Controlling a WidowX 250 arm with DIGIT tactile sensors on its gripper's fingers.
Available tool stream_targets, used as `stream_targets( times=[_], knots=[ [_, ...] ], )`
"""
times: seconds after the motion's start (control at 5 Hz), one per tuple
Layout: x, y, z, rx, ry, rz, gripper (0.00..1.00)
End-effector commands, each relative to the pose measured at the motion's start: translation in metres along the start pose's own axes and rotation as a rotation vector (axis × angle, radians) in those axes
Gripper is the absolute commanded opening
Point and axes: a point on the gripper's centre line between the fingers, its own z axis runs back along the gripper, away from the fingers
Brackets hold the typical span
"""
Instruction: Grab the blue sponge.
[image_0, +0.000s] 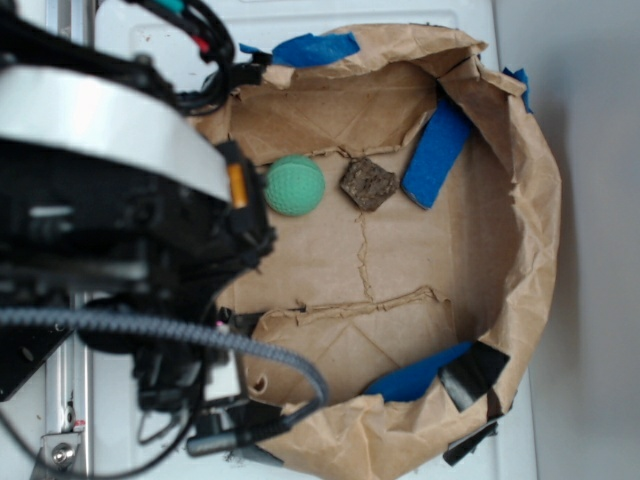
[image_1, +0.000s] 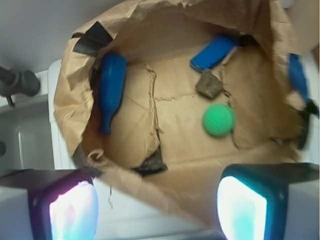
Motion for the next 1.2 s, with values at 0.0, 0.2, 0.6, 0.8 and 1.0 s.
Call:
stream_targets(
  times=[0.0,0.2,0.6,0.8,1.0],
  knots=[
    [0.031,0.033,-0.033,-0.003,-0.095,0.089,1.0],
    [0.051,0.039,-0.043,-0.004,-0.092,0.112,1.0],
    [0.051,0.039,-0.043,-0.004,-0.092,0.112,1.0],
    [0.051,0.039,-0.043,-0.004,-0.092,0.112,1.0],
    [0.051,0.039,-0.043,-0.004,-0.092,0.112,1.0]
  ],
)
